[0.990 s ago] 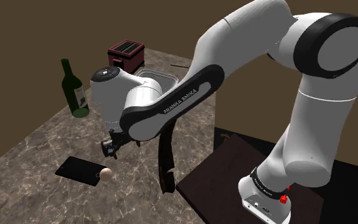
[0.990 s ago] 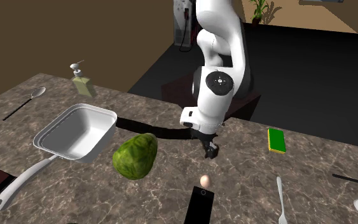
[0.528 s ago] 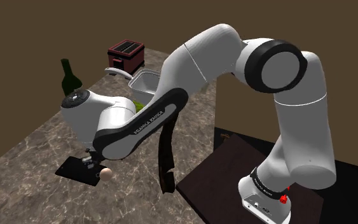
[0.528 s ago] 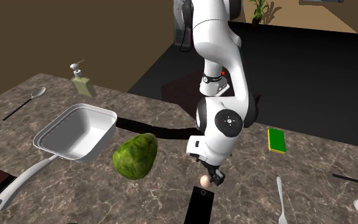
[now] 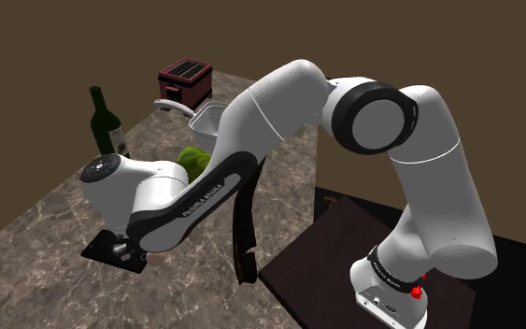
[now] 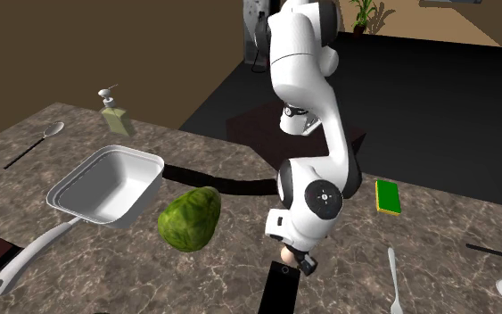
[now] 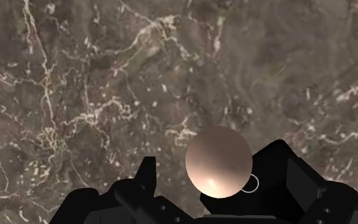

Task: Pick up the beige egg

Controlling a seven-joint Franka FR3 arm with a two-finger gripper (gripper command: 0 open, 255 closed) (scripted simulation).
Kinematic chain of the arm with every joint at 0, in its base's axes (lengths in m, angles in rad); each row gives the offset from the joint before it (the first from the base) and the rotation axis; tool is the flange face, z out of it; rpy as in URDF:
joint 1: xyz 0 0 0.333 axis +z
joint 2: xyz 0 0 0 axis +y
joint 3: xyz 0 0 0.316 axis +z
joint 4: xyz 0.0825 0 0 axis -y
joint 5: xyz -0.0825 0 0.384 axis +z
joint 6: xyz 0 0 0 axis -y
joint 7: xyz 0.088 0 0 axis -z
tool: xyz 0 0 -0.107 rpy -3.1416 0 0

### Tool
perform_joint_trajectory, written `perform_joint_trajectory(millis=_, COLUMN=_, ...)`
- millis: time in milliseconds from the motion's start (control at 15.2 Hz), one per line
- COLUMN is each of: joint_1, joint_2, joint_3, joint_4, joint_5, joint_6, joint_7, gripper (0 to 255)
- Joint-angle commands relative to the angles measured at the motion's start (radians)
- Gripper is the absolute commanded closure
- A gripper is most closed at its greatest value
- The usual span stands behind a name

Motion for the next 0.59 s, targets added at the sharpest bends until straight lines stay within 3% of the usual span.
perform_joint_trajectory(millis=0, joint_1=0.004, joint_2=0.023, joint_3=-0.009, joint_4=-0.001, joint_5=-0.01, joint_6=0.023, joint_7=0.005, gripper=0)
perform_joint_trajectory(millis=132, joint_1=0.004, joint_2=0.023, joint_3=-0.009, joint_4=-0.001, joint_5=-0.01, joint_6=0.023, joint_7=0.005, gripper=0)
perform_joint_trajectory(millis=198, joint_1=0.005, joint_2=0.024, joint_3=-0.009, joint_4=0.002, joint_5=-0.01, joint_6=0.022, joint_7=0.006, gripper=255)
perform_joint_trajectory(millis=528, joint_1=0.005, joint_2=0.024, joint_3=-0.009, joint_4=0.003, joint_5=-0.01, joint_6=0.022, joint_7=0.005, gripper=255)
